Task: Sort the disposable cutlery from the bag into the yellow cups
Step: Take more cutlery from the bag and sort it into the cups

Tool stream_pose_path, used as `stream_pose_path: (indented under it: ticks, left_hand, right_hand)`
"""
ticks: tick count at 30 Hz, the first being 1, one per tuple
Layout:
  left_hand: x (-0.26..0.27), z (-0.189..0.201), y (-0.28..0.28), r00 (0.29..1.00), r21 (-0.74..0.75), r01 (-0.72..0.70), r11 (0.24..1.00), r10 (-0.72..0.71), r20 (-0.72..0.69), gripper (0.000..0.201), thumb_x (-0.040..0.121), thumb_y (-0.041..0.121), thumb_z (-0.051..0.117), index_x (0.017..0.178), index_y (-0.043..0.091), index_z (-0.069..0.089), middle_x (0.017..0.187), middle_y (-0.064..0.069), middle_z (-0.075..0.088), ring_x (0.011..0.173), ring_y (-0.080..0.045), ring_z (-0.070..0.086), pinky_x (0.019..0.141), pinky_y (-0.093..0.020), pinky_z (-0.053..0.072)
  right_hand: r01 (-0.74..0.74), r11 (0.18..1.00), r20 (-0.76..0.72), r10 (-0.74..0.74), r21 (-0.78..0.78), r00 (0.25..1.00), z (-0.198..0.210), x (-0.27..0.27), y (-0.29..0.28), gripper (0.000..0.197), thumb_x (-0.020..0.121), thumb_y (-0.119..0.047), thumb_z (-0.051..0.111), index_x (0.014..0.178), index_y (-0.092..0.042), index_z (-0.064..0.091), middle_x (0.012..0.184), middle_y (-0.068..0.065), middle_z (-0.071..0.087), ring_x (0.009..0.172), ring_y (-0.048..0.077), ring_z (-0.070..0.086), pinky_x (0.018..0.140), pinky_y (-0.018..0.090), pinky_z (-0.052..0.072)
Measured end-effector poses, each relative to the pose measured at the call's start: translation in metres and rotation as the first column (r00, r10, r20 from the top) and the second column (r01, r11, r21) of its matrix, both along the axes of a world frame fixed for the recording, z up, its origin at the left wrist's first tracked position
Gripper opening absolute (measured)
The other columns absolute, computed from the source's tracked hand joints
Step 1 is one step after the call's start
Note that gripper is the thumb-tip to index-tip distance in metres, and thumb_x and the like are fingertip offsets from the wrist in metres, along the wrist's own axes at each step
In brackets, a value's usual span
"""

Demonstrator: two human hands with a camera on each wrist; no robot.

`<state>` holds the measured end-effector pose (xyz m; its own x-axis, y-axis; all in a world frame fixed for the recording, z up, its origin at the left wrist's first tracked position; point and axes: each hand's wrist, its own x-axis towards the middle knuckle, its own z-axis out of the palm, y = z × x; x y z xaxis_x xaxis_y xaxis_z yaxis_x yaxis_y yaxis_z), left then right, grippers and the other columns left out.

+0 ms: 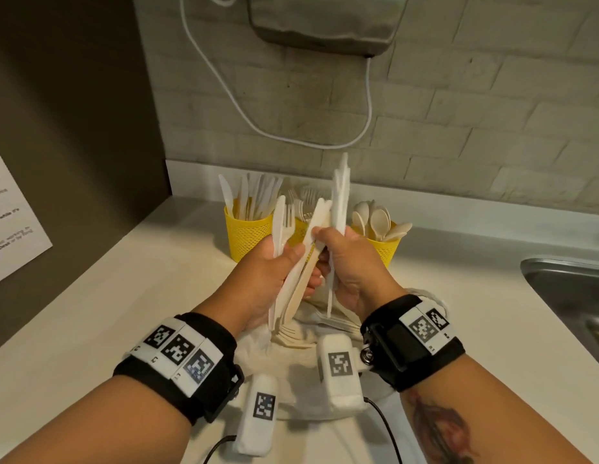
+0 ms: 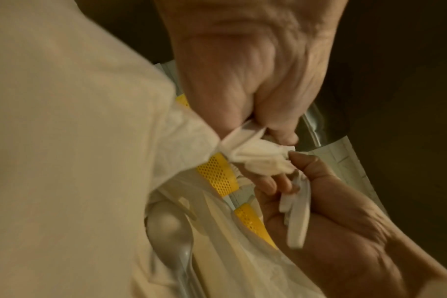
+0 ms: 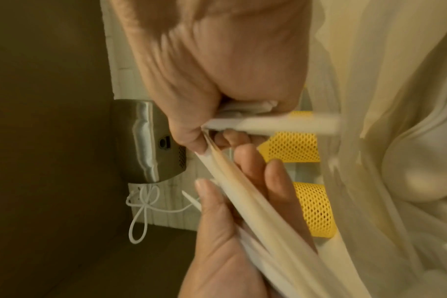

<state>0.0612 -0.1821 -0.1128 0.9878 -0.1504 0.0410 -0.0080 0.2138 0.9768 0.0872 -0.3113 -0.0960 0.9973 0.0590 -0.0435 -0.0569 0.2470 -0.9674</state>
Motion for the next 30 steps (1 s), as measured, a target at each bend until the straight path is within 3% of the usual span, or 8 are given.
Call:
stream_pose_path:
  ticks: [3, 7, 13, 17, 21, 24, 28, 30]
  left_hand:
    - [0.003, -0.001, 0.000, 0.990, 0.037, -0.140, 0.990, 0.140, -0.006, 0.014, 0.103, 0.026, 0.046, 0.113, 0.018, 0.052, 0.073, -0.004, 0.073, 0.065, -0.018, 0.072, 0.057, -0.030, 0.056]
    - [0.009, -0.005, -0.001, 0.965, 0.284, -0.262, 0.922, 0.249, 0.083, 0.018, 0.102, 0.033, 0.047, 0.107, 0.016, 0.050, 0.070, -0.007, 0.061, 0.054, -0.017, 0.061, 0.052, -0.029, 0.051]
    - [0.008, -0.001, -0.011, 0.927, 0.556, -0.372, 0.743, 0.265, 0.266, 0.009, 0.100, 0.022, 0.050, 0.108, 0.019, 0.047, 0.080, 0.008, 0.052, 0.071, -0.006, 0.051, 0.056, -0.022, 0.036]
    - [0.007, 0.002, -0.013, 0.934, 0.614, -0.356, 0.704, 0.249, 0.256, 0.014, 0.100, 0.016, 0.044, 0.114, 0.018, 0.045, 0.085, 0.010, 0.051, 0.074, -0.003, 0.049, 0.060, -0.024, 0.038]
    - [0.001, 0.006, -0.013, 0.936, 0.672, -0.352, 0.652, 0.225, 0.272, 0.010, 0.101, 0.025, 0.039, 0.109, 0.020, 0.041, 0.083, 0.009, 0.051, 0.073, -0.008, 0.051, 0.060, -0.029, 0.039]
    - [-0.005, 0.008, -0.013, 0.942, 0.737, -0.334, 0.588, 0.174, 0.288, 0.020, 0.097, 0.022, 0.049, 0.114, 0.017, 0.039, 0.088, 0.003, 0.052, 0.072, -0.015, 0.054, 0.056, -0.029, 0.038]
    - [-0.008, 0.008, -0.015, 0.967, 0.701, -0.254, 0.666, 0.174, 0.185, 0.035, 0.088, 0.031, 0.063, 0.108, 0.016, 0.038, 0.093, -0.001, 0.052, 0.082, -0.023, 0.057, 0.062, -0.031, 0.041]
    - [-0.004, 0.006, -0.015, 0.976, 0.627, -0.211, 0.750, 0.199, 0.090, 0.036, 0.087, 0.033, 0.060, 0.109, 0.014, 0.040, 0.093, -0.001, 0.052, 0.081, -0.019, 0.055, 0.062, -0.031, 0.042]
  right_hand:
    - [0.033, 0.994, -0.048, -0.028, 0.105, 0.998, 0.000, 0.004, -0.001, 0.009, 0.095, -0.019, 0.055, 0.099, -0.011, 0.058, 0.077, 0.008, 0.059, 0.070, 0.024, 0.059, 0.072, 0.046, 0.056]
    - [0.021, 0.979, -0.047, -0.012, 0.203, 0.999, 0.002, 0.002, 0.002, 0.022, 0.100, -0.018, 0.050, 0.113, -0.001, 0.054, 0.076, 0.010, 0.066, 0.062, 0.017, 0.066, 0.060, 0.029, 0.056]
    - [-0.061, 0.995, 0.065, 0.056, 0.077, 0.996, 0.000, -0.004, 0.008, 0.008, 0.096, -0.019, 0.060, 0.095, -0.012, 0.059, 0.058, -0.002, 0.056, 0.045, 0.010, 0.050, 0.045, 0.023, 0.043]
    - [-0.101, 0.993, 0.099, 0.094, 0.066, 0.991, -0.002, -0.009, 0.012, 0.030, 0.088, -0.005, 0.068, 0.117, -0.004, 0.061, 0.086, 0.008, 0.071, 0.070, 0.016, 0.068, 0.061, 0.027, 0.054]
    - [-0.139, 0.987, 0.087, 0.132, 0.078, 0.987, -0.004, -0.011, 0.011, 0.037, 0.082, 0.001, 0.072, 0.117, 0.000, 0.060, 0.094, 0.014, 0.071, 0.085, 0.025, 0.070, 0.079, 0.037, 0.058]
    - [-0.119, 0.990, 0.052, 0.115, 0.077, 0.992, -0.007, -0.011, 0.010, 0.032, 0.083, -0.002, 0.072, 0.114, 0.001, 0.063, 0.089, 0.013, 0.070, 0.081, 0.025, 0.068, 0.076, 0.038, 0.059]
    - [-0.038, 0.993, 0.013, 0.037, 0.109, 0.999, -0.006, -0.008, 0.007, 0.009, 0.091, -0.003, 0.061, 0.100, -0.006, 0.060, 0.054, -0.003, 0.059, 0.046, 0.009, 0.057, 0.045, 0.022, 0.047]
    - [0.008, 0.990, -0.014, -0.006, 0.139, 1.000, -0.004, -0.004, 0.004, 0.004, 0.092, -0.006, 0.061, 0.094, -0.009, 0.058, 0.057, -0.001, 0.051, 0.045, 0.010, 0.050, 0.046, 0.023, 0.044]
